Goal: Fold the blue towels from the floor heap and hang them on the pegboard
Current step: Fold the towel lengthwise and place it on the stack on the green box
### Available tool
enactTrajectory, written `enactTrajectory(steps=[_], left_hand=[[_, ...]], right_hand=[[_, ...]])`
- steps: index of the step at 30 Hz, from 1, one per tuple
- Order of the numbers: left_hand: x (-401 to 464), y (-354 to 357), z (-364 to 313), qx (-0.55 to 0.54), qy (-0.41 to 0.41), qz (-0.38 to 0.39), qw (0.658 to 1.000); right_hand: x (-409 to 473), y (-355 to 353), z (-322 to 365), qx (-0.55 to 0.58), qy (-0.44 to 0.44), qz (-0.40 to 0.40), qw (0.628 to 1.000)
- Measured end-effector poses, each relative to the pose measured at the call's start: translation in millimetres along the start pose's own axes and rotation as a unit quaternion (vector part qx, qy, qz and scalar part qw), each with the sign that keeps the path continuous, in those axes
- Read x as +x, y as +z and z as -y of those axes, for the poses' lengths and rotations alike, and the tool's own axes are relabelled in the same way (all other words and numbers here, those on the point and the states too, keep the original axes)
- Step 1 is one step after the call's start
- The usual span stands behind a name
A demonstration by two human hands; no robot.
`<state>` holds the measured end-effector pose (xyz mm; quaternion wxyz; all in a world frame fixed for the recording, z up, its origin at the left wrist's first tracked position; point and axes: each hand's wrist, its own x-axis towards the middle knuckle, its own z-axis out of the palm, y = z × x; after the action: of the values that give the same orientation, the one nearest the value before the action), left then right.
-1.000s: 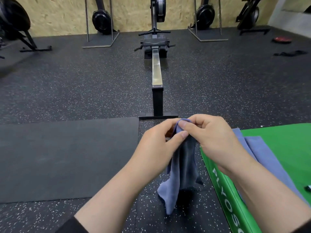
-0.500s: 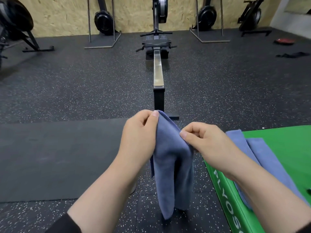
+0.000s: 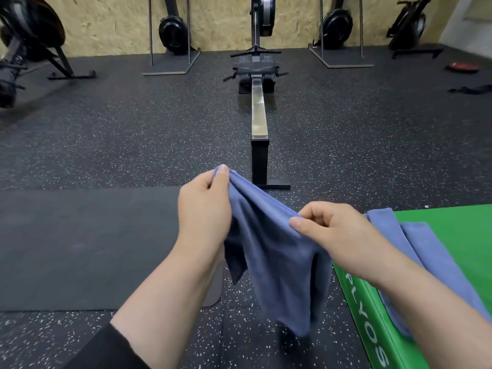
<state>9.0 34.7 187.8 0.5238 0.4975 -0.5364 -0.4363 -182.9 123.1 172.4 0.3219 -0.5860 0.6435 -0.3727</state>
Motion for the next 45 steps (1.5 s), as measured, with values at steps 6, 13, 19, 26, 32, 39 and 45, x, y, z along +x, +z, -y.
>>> enactTrajectory(steps=[6,13,19,26,32,39,45], left_hand=[[4.3,-5.7,3.1,0.049,0.021,0.032,0.998],[-31.2,21.2,-1.3,0.219,0.088,0.23,0.944],[-34.0,24.3,2.6,0.306,0.09,0.286,0.904],[-27.8,17.5,1.2,0.306,0.115,0.235,0.915],[-1.1,-1.6,2.4,0.236,0.079,0.047,0.968],[-12.7,0.7,0.8,0.268,0.073,0.133,0.951],[-35.7,16.1,0.8,0.309,0.109,0.296,0.897]], right_hand=[[4.2,0.7,-7.1,-0.003,0.011,-0.058,0.998],[5.6,5.0,0.6,-0.028,-0.016,-0.068,0.997],[2.0,5.2,6.9,0.007,-0.018,-0.043,0.999],[2.2,3.1,8.3,0.071,-0.001,-0.059,0.996],[0.2,3.2,-0.5,-0.014,0.016,-0.043,0.999],[2.8,1.1,0.2,-0.028,-0.021,-0.085,0.996],[3.9,6.7,3.4,-0.071,-0.04,-0.064,0.995]])
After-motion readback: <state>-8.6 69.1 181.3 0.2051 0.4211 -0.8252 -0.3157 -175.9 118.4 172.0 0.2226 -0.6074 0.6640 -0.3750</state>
